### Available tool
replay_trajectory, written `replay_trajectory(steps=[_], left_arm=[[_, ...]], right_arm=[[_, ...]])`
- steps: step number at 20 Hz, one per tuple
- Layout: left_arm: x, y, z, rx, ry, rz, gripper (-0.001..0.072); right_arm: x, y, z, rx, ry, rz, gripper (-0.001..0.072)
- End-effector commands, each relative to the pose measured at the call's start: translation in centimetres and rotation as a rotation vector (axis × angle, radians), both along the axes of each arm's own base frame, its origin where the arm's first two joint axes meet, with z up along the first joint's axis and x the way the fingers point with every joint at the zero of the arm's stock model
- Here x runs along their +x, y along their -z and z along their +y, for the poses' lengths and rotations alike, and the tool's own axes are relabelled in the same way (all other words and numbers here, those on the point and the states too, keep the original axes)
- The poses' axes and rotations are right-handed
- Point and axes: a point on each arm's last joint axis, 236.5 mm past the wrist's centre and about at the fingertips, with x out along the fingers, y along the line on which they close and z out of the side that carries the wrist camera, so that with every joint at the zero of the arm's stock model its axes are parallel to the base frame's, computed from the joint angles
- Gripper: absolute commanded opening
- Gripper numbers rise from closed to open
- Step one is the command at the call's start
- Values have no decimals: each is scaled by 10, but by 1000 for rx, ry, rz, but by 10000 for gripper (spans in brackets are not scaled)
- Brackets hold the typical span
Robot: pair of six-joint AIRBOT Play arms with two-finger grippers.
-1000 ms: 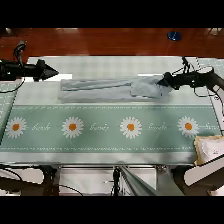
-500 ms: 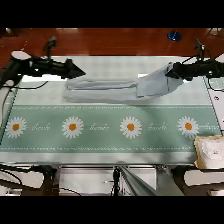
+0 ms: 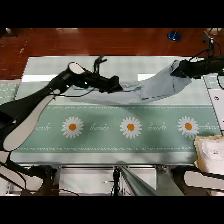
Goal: Fold the shirts.
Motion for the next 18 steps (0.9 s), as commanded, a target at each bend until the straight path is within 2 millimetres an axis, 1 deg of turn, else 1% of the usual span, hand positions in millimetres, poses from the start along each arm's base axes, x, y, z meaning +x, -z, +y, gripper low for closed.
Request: replay_trajectory(steps=[1, 3, 5, 7, 9, 14, 16, 17, 18], left_arm=[[-37, 37, -40, 32, 38, 105, 25], [-54, 52, -57, 32, 61, 151, 25], [-60, 57, -71, 0, 39, 190, 25], [-53, 58, -80, -36, -15, 213, 25], [-46, 59, -85, -55, -60, 218, 25], [-45, 66, -100, -58, -45, 209, 25], [-46, 63, -113, -80, -33, 210, 25], [-43, 57, -118, -96, -26, 195, 25], [-37, 46, -120, -114, -11, 154, 24]], right_arm=[[-11, -19, 3, -4, -9, -16, 21], [-19, -32, 6, -6, -18, -30, 20], [-27, -47, 10, -8, -28, -50, 20], [-35, -63, 14, -10, -35, -76, 20], [-43, -78, 18, -2, -34, -100, 21], [-54, -108, 28, 29, -34, -161, 21], [-56, -111, 29, 29, -33, -167, 21], [-57, -111, 28, 26, -34, -163, 21], [-57, -110, 28, 25, -30, -159, 20]])
